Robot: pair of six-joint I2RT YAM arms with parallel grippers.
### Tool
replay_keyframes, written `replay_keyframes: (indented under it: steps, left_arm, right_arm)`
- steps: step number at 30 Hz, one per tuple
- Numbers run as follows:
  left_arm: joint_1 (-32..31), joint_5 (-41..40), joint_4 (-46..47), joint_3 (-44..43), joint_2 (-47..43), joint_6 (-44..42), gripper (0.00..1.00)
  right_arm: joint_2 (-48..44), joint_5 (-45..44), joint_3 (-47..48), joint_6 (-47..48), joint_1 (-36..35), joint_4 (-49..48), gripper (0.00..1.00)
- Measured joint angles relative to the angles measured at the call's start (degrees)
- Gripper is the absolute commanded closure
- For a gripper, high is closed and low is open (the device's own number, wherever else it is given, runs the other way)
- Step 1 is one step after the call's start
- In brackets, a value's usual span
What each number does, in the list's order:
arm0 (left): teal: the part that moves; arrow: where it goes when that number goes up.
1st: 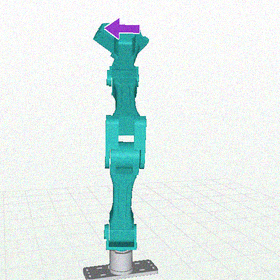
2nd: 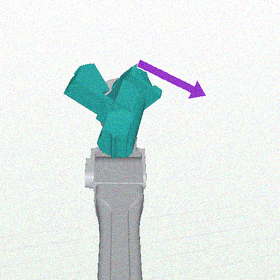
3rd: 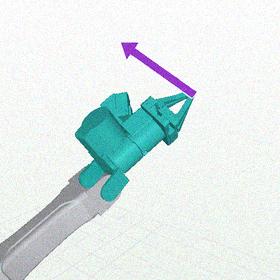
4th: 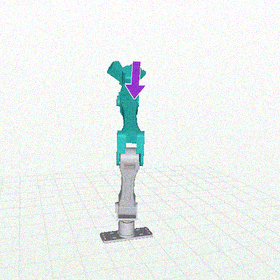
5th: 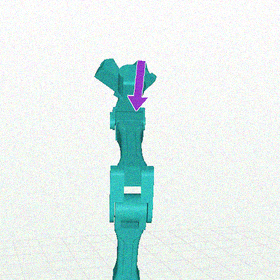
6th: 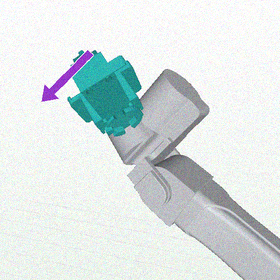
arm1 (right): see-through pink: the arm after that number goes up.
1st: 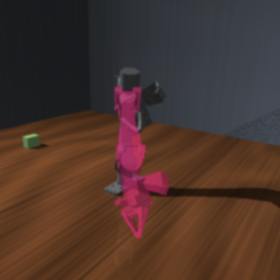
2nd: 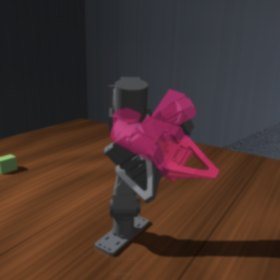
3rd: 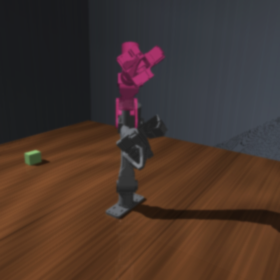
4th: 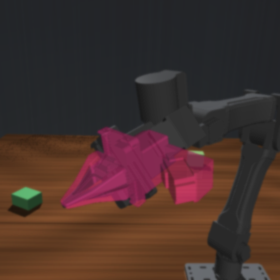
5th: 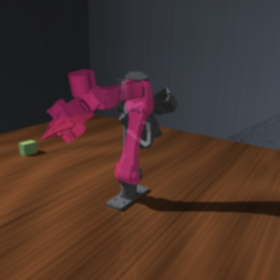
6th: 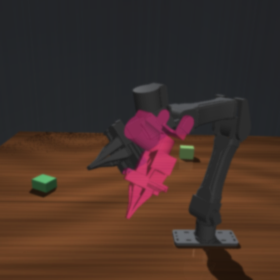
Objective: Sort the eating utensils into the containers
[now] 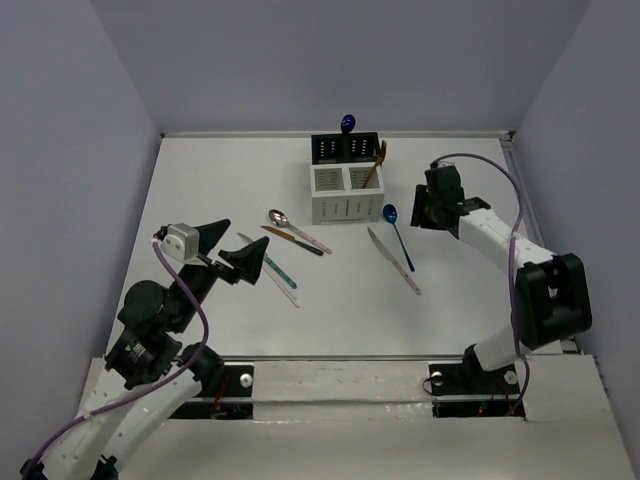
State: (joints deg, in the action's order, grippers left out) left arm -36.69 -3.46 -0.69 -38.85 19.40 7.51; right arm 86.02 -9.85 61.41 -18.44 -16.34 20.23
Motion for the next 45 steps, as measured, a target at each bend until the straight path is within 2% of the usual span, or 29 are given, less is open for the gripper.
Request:
replay_keyframes:
  steps: [8, 18, 23, 25, 28, 30, 32, 34, 45]
  left_arm:
    - [0.0, 0.2, 0.0, 0.0, 0.0, 0.0, 0.01]
    - [0.0, 0.4, 0.0, 0.0, 0.0, 0.0, 0.01]
    - [0.0, 0.4, 0.0, 0.0, 0.0, 0.0, 0.01]
    - [0.0, 0.4, 0.0, 0.0, 0.0, 0.0, 0.01]
    - [0.0, 0.4, 0.0, 0.0, 0.0, 0.0, 0.01]
    - [0.0, 0.4, 0.0, 0.0, 0.0, 0.0, 0.01]
    - [0.0, 0.4, 0.0, 0.0, 0.0, 0.0, 0.01]
    - [0.0, 0.4, 0.0, 0.0, 0.0, 0.0, 0.01]
    - [0.0, 0.4, 0.0, 0.0, 0.0, 0.0, 0.01]
  right_arm:
    - [11.4, 6.6, 2.6, 1.7, 0.4, 3.7, 0.45]
    - [20.9, 7.5, 9.6, 3.3, 0.2, 4.4, 0.48]
    - [23.6, 6.5, 11.8, 3.7, -0.7, 5.2, 0.58]
    - [24.4, 5.6, 12.9, 3.9, -1.0, 5.9, 0.67]
    - [24.9, 4.8, 13.5, 4.0, -1.1, 6.4, 0.73]
    - [25.3, 4.2, 14.0, 3.9, -1.0, 6.9, 0.83]
    - [25.8, 3.6, 14.9, 3.9, -1.0, 7.8, 0.85]
    - [26.4, 2.8, 15.8, 3.8, -1.0, 8.4, 0.98]
    - [24.6, -2.7, 14.9, 3.6, -1.5, 8.9, 1.0]
